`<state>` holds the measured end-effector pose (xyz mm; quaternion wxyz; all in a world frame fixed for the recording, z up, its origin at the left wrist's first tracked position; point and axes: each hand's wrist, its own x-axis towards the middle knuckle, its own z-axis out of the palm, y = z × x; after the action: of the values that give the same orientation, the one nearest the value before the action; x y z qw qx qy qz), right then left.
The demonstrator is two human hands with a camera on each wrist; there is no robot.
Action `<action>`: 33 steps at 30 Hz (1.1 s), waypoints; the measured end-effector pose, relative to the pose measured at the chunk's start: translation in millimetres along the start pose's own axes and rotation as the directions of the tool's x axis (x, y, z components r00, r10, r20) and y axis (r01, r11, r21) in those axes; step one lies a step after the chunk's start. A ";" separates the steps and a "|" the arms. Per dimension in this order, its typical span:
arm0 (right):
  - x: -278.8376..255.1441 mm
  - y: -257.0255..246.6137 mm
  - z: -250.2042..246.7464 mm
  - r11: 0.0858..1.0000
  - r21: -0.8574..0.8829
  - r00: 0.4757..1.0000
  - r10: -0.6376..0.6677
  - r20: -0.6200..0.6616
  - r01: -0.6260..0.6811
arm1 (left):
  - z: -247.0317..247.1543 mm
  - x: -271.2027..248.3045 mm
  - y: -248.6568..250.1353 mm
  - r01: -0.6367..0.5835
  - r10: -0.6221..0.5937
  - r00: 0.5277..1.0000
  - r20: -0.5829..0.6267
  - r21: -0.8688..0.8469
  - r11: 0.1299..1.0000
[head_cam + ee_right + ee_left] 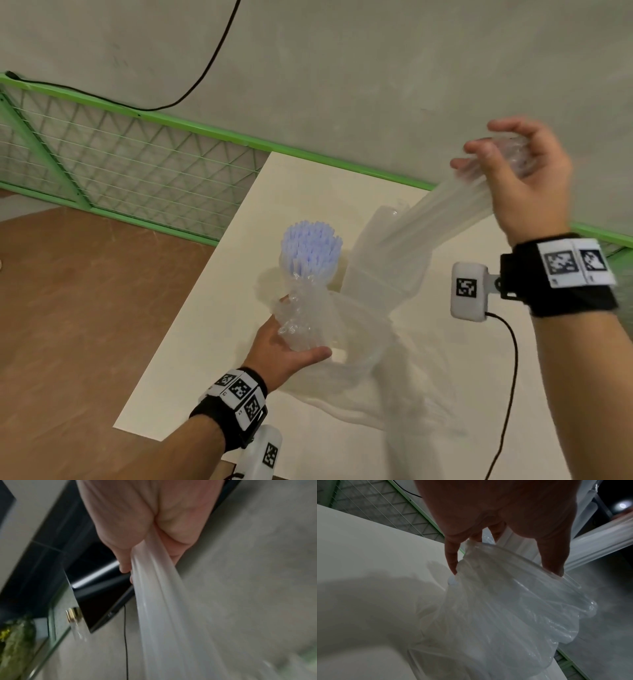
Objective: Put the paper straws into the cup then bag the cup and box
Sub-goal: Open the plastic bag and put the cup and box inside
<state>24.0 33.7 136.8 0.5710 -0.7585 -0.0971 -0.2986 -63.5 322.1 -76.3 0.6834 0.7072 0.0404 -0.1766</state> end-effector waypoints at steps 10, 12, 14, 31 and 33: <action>-13.4 115.2 23.0 0.826 -0.562 0.833 0.282 0.476 0.041 | -2.8 2.4 -4.1 -0.003 0.003 1.000 -0.016 0.025 1.000; -17.8 121.0 26.9 0.680 -0.689 0.752 0.313 0.580 0.249 | -2.7 1.8 -3.2 0.000 0.001 1.000 -0.017 0.019 1.000; -28.3 126.1 30.8 0.529 -0.744 0.672 0.378 0.637 0.408 | -2.1 1.5 -2.3 0.001 -0.001 1.000 -0.021 0.016 1.000; -27.7 116.9 39.6 0.378 -0.825 0.681 0.470 0.563 0.421 | -3.2 -2.0 3.4 -0.024 0.024 1.000 -0.010 0.051 0.998; -32.2 102.8 43.9 0.415 -0.807 0.754 0.336 0.564 0.419 | -4.1 -3.1 3.1 -0.030 0.030 1.000 0.001 0.054 0.998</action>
<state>63.3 46.7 28.2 -0.0151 -0.9905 -0.1333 -0.0312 -64.7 326.5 -72.3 0.6665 0.7260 0.0246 -0.1675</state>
